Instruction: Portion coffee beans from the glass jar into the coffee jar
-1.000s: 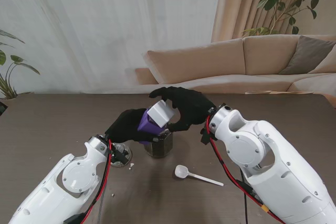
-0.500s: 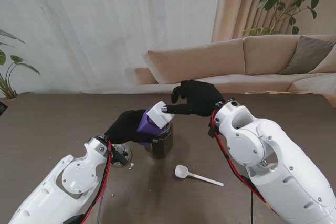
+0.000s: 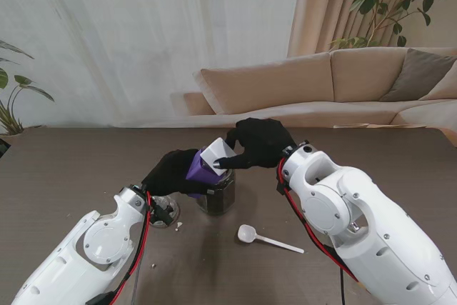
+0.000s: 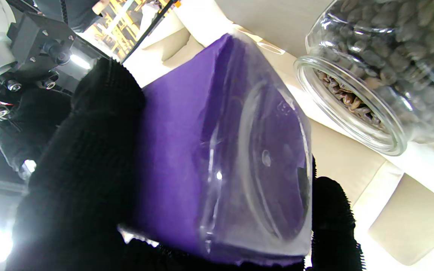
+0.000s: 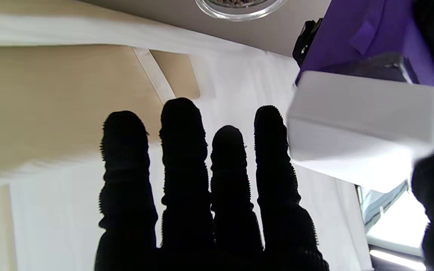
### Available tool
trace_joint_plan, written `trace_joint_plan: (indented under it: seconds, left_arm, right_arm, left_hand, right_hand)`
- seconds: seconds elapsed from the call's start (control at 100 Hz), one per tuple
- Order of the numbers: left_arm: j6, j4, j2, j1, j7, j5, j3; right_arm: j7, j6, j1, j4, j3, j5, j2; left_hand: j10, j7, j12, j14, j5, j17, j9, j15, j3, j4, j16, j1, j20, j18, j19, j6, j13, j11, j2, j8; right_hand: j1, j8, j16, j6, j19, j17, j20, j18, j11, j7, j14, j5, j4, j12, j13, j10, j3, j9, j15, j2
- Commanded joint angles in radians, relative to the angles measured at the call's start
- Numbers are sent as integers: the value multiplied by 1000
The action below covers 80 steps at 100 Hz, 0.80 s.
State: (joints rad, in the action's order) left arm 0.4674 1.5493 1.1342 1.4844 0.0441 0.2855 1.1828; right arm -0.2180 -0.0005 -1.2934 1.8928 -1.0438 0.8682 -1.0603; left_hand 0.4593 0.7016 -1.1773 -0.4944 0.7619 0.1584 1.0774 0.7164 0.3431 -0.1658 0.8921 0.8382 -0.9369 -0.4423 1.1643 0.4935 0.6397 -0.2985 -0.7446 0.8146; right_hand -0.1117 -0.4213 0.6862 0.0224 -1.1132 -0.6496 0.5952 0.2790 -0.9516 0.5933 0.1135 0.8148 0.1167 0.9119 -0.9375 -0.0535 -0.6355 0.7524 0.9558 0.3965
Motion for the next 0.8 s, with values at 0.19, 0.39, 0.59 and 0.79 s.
trace_joint_plan:
  seconds: [0.19, 0.39, 0.59, 0.79]
  left_arm:
    - [-3, 14, 3, 4, -12, -2, 0]
    - [-6, 14, 4, 2, -10, -5, -4]
    - [-7, 18, 4, 4, -10, -2, -2]
    - [-14, 23, 4, 10, -6, 2, 0]
  right_arm:
    - [-42, -47, -7, 6, -14, -31, 0]
    - [-28, -73, -6, 1, -15, -23, 0]
    - [-43, -105, -9, 2, -35, -42, 3]
    - [-46, -55, -23, 20, -66, -138, -3]
  left_hand:
    - [-57, 197, -9, -17, 124, -15, -4, 65, 422, 55, 17, 178, 26, 158, -20, -63, -4, -7, 260, 59]
    - [-57, 197, -10, -17, 123, -17, -4, 66, 421, 55, 18, 180, 24, 158, -18, -64, -5, -8, 262, 60]
    - [-57, 197, -10, -18, 123, -16, -4, 67, 420, 55, 18, 180, 24, 157, -17, -63, -5, -7, 262, 61]
    - [-56, 196, -9, -18, 125, -16, -2, 68, 421, 56, 18, 181, 23, 158, -17, -62, -4, -7, 261, 61]
  right_hand:
    - [-217, 1, 8, 123, -53, 162, 13, -38, 31, -13, -41, -186, 2, -22, -22, 43, -461, -42, -4, 222]
    - [-305, 11, 8, 184, -50, 166, 11, -52, 36, -8, -55, -325, 53, -57, -16, 73, -528, -83, -6, 454]
    - [-152, 94, -7, 37, -8, 214, 2, -55, 97, -43, -43, -496, 105, -132, 58, 53, -586, -205, -64, 629]
    - [61, 141, -2, -69, 29, 271, 39, -32, 94, -24, 0, -556, 97, -171, 134, 8, -362, -287, -75, 264]
